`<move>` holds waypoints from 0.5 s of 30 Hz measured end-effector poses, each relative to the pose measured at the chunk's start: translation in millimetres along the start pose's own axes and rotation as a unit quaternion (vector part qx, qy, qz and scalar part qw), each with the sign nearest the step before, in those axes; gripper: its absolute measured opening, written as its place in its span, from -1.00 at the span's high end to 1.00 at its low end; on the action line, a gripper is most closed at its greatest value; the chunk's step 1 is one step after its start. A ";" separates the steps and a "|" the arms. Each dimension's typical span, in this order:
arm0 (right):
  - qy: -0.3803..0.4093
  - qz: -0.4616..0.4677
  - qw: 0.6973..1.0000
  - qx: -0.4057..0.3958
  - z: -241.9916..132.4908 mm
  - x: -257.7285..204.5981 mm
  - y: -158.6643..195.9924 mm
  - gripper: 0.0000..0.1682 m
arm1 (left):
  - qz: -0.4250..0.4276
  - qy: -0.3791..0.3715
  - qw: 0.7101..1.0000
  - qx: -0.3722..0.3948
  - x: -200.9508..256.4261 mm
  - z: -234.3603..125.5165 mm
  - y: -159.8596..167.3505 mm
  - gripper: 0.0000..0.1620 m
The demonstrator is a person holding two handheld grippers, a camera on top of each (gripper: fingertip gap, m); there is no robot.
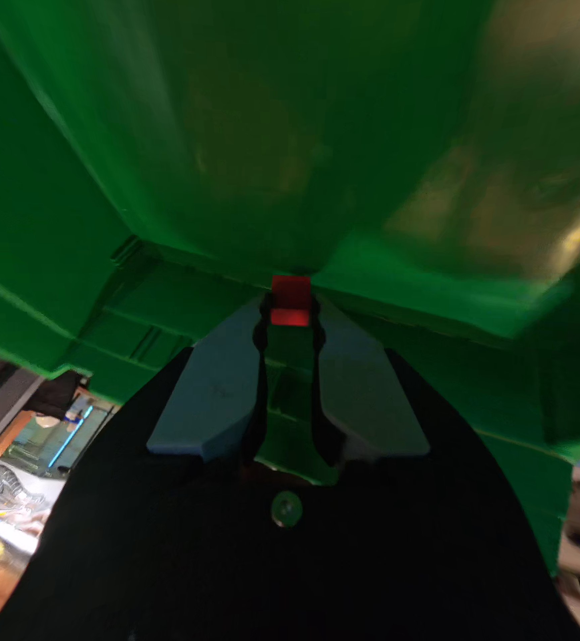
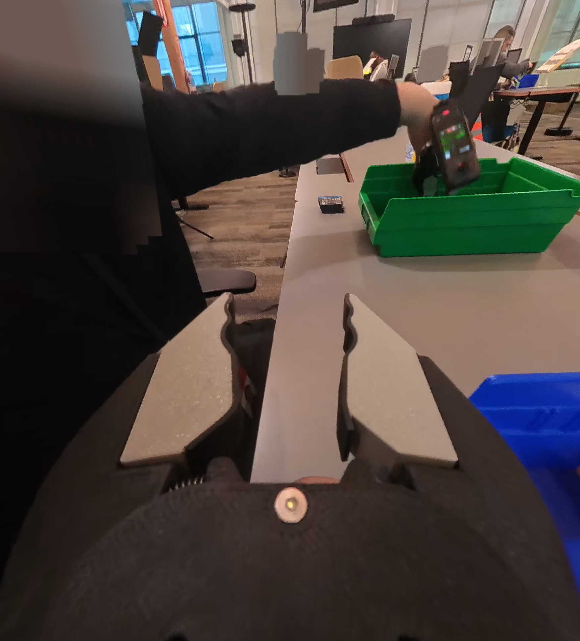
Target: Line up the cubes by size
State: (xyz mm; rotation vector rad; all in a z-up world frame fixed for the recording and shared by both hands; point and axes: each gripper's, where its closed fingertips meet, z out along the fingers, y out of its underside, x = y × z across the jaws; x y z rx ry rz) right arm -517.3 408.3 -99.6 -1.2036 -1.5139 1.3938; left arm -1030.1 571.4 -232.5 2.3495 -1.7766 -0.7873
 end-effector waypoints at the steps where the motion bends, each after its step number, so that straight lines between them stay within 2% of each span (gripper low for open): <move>1: -0.001 0.013 1.000 0.003 1.6 1.5 -0.2 0.28 | -0.013 -0.028 0.999 0.040 -7.4 -12.4 -8.8 0.76; 3: -0.005 0.041 0.999 0.005 7.6 5.3 0.4 0.31 | -0.037 -0.097 0.984 0.144 -21.0 -49.3 -31.3 0.75; 4: -0.005 0.055 0.998 0.002 11.9 8.6 1.5 0.30 | -0.053 -0.125 0.967 0.217 -23.2 -74.7 -47.6 0.75; 6: -0.009 0.080 0.997 -0.001 23.1 14.2 1.6 0.27 | -0.078 -0.162 0.911 0.370 -15.7 -134.3 -80.9 0.76; 9: 0.006 0.106 0.994 -0.001 45.5 31.8 -5.7 0.25 | -0.080 -0.200 0.802 0.556 17.8 -224.7 -120.7 0.76; 12: 0.028 0.126 0.992 0.015 73.8 49.3 -25.4 0.26 | -0.060 -0.238 0.715 0.655 59.0 -288.5 -149.2 0.77; 13: 0.037 0.135 0.990 0.021 83.3 55.2 -33.0 0.27 | -0.052 -0.250 0.698 0.669 71.2 -301.6 -158.4 0.77; 15: 0.056 0.151 0.987 0.027 100.3 66.6 -44.4 0.32 | -0.040 -0.286 0.683 0.671 87.9 -317.6 -175.3 0.76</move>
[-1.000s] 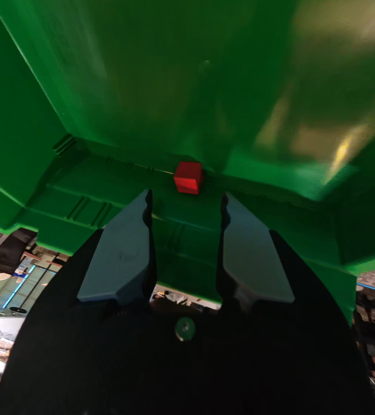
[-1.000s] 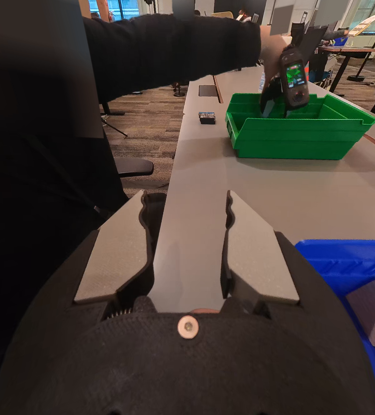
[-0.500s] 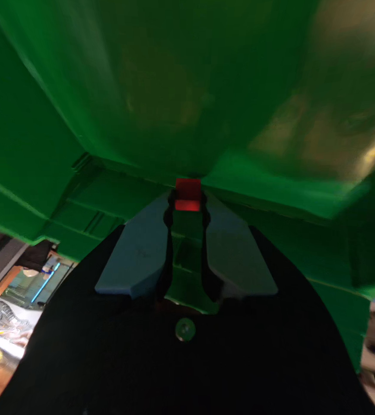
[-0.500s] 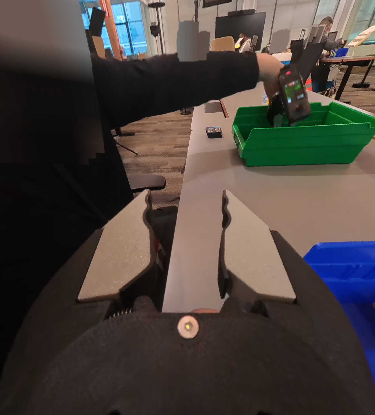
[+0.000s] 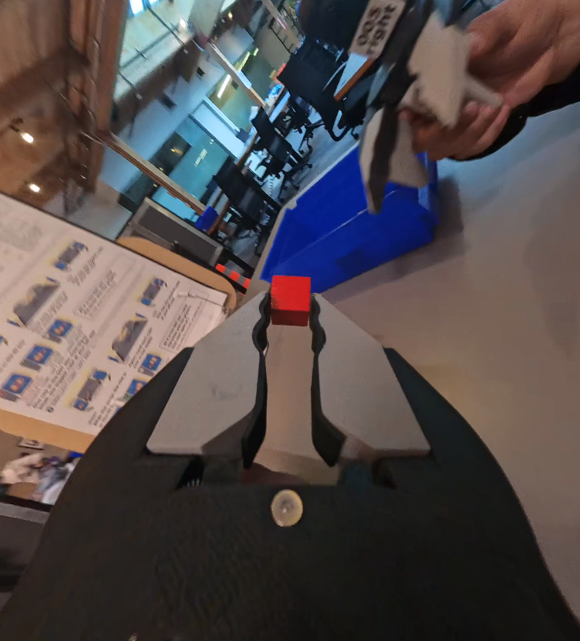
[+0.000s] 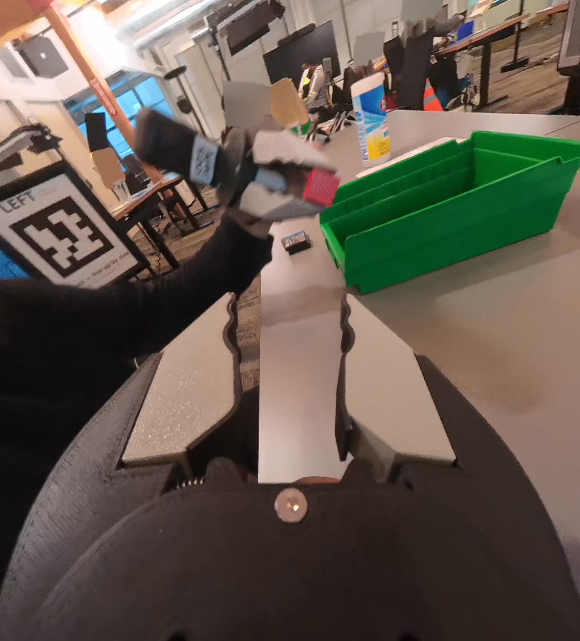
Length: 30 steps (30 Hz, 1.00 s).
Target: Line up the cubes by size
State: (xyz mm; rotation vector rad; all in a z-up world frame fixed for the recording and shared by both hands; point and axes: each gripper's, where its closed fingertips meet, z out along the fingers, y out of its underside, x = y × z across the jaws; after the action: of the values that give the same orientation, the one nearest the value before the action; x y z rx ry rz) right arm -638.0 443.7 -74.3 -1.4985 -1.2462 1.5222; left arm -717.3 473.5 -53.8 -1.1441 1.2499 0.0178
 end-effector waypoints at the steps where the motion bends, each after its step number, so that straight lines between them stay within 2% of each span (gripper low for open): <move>1: 0.003 0.005 1.000 0.001 7.9 1.1 -4.9 0.32 | 0.013 -0.005 1.000 0.001 7.6 4.5 -7.5 0.76; 6: 0.042 0.017 0.999 -0.016 31.3 18.5 -10.8 0.33 | 0.058 0.007 0.998 -0.028 35.0 22.8 -17.5 0.76; 9: 0.046 0.029 0.998 -0.024 38.0 27.7 -6.1 0.41 | 0.060 0.017 0.997 -0.035 41.5 27.3 -16.8 0.76; 12: 0.009 0.042 0.999 -0.018 44.7 25.9 -1.9 0.48 | 0.063 0.020 0.997 -0.050 44.8 29.7 -10.2 0.76; 15: -0.023 0.057 0.998 -0.021 50.6 24.5 4.3 0.74 | 0.062 0.024 0.996 -0.061 48.9 31.1 -3.7 0.76; 21: -0.043 0.082 0.996 -0.018 50.1 26.6 8.4 0.78 | 0.039 0.018 0.997 -0.065 52.4 32.8 2.5 0.76; 26: -0.015 0.037 0.998 -0.049 29.9 33.2 7.1 0.78 | -0.025 -0.004 0.998 -0.057 49.3 31.4 3.8 0.67; 30: 0.052 -0.066 0.987 -0.133 -23.2 52.3 -0.1 0.78 | -0.091 -0.015 0.995 -0.042 50.1 14.9 6.8 0.65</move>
State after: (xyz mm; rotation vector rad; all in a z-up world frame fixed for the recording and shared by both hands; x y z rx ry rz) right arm -622.1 496.4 -90.2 -1.6050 -1.5007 1.2129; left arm -690.9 459.5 -97.1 -1.3226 1.1229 -0.0482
